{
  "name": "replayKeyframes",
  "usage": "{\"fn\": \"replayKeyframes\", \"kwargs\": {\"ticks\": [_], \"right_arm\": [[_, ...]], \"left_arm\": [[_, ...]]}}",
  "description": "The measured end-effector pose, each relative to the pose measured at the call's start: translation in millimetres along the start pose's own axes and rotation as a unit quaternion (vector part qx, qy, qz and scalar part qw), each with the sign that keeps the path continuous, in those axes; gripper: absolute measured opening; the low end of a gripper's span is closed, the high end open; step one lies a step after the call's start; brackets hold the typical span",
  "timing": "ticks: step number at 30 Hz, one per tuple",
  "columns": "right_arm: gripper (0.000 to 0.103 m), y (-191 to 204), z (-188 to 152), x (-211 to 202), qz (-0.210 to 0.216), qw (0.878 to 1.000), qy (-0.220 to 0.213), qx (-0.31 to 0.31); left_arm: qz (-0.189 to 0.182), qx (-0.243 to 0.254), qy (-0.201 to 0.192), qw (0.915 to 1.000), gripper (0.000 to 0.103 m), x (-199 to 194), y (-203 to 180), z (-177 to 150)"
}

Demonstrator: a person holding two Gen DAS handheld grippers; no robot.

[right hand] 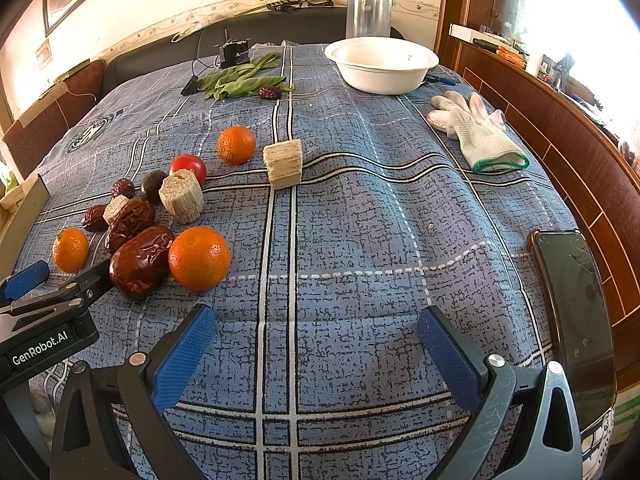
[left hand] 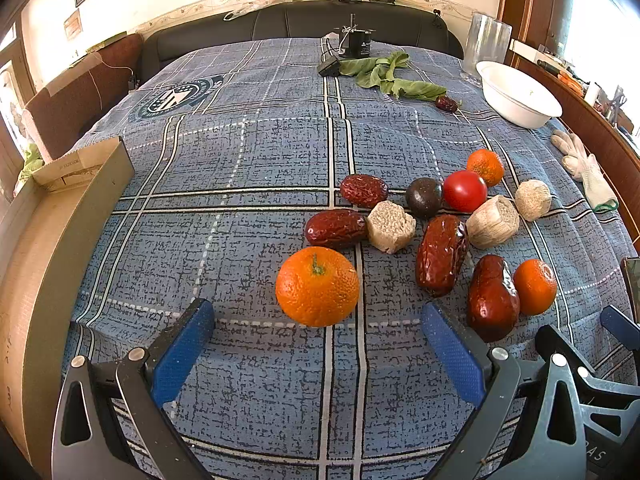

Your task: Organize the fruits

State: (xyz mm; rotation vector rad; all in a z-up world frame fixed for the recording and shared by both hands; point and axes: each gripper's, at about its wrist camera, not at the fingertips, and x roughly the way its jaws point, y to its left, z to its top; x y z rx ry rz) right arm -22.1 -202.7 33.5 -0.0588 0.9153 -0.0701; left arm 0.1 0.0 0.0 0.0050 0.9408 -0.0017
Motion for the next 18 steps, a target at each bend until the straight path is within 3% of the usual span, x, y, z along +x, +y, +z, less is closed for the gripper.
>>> {"fn": "replayKeyframes", "kwargs": {"ticks": [14, 18], "right_arm": [[0.103, 3.7, 2.0, -2.4, -0.021, 0.998, 0.044, 0.036], [0.103, 1.8, -0.5, -4.5, -0.019, 0.998, 0.051, 0.044]], "left_arm": [[-0.029, 0.037, 0.048, 0.9977, 0.102, 3.5, 1.4, 6.2], [-0.065, 0.008, 0.049, 0.9966, 0.100, -10.7, 13.1, 1.3]]}}
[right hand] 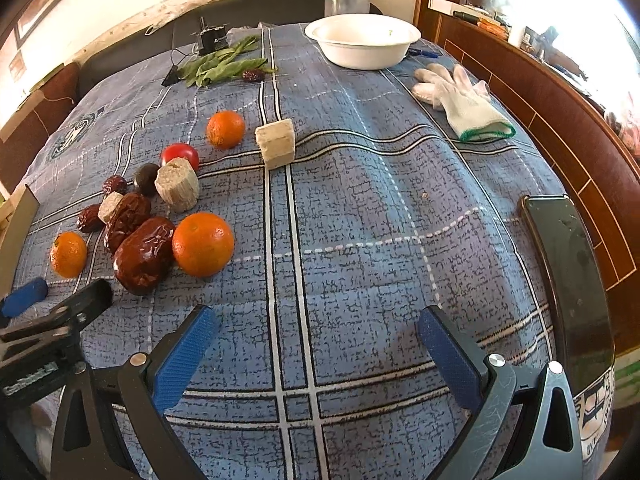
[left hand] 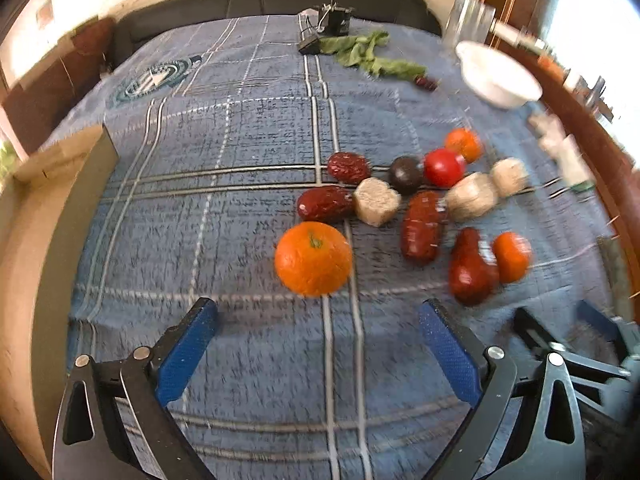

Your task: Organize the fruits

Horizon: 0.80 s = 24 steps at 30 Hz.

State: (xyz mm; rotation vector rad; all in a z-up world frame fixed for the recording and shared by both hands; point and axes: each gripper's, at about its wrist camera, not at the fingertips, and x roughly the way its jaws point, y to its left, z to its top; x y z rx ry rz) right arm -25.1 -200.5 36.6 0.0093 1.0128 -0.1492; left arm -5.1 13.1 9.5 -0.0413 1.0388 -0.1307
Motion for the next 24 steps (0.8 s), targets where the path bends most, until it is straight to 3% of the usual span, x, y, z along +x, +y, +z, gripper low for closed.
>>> {"fn": "replayKeyframes", "kwargs": {"ticks": [4, 9, 15, 20, 24], "right_arm": [[0.103, -7.2, -4.4, -11.8, 0.032, 0.999, -0.003, 0.033], [0.103, -9.5, -10.5, -35.1, 0.035, 0.997, -0.035, 0.051], [0.103, -1.8, -22.0, -84.6, 0.014, 0.991, -0.127, 0.047], [0.103, 5.6, -36.7, -128.3, -0.020, 0.971, -0.237, 0.032], [0.103, 9.8, -40.9, -145.7, -0.023, 0.960, -0.276, 0.027]], "left_arm": [[0.018, 0.003, -0.041, 0.9990, 0.101, -32.9, 5.6, -10.6], [0.029, 0.025, -0.097, 0.9946, 0.101, -75.3, 7.9, -24.9], [0.021, 0.011, -0.150, 0.9885, 0.101, -115.3, 18.2, -34.6], [0.016, 0.003, -0.175, 0.9844, 0.100, -137.5, 27.1, -44.7], [0.013, 0.000, -0.204, 0.9788, 0.100, -154.9, 31.7, -50.7]]}}
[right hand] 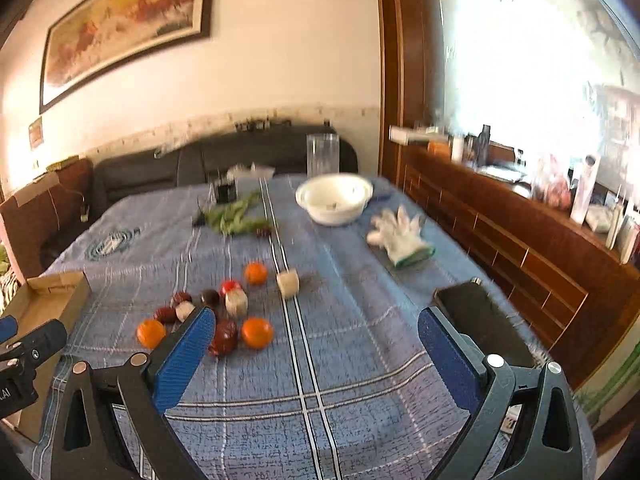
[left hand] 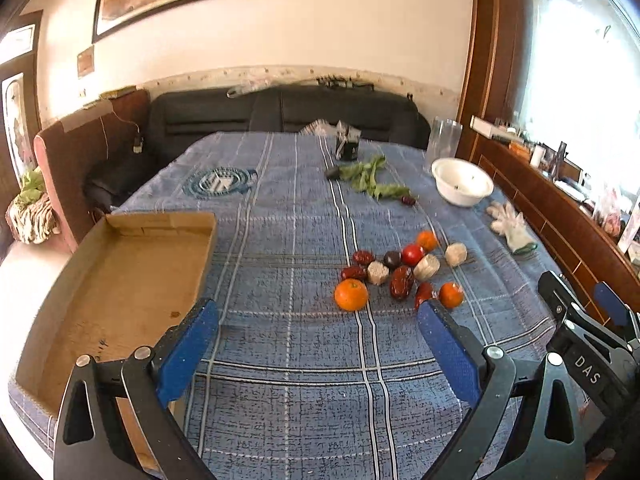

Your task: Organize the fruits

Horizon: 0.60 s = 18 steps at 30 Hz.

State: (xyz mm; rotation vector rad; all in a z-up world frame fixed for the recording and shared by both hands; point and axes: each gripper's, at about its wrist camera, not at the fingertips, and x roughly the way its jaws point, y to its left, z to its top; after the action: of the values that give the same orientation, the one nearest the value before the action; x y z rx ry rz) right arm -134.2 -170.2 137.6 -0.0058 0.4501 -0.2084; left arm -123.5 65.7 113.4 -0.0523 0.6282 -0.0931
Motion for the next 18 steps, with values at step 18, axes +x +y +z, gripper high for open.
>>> {"fn": "replayKeyframes", "kwargs": {"ticks": [18], "right_arm": [[0.103, 17.3, -7.3, -12.8, 0.017, 1.000, -0.024, 0.000]], "left_arm": [[0.023, -0.034, -0.049, 0.9980, 0.100, -23.4, 20.7, 3.9]]}}
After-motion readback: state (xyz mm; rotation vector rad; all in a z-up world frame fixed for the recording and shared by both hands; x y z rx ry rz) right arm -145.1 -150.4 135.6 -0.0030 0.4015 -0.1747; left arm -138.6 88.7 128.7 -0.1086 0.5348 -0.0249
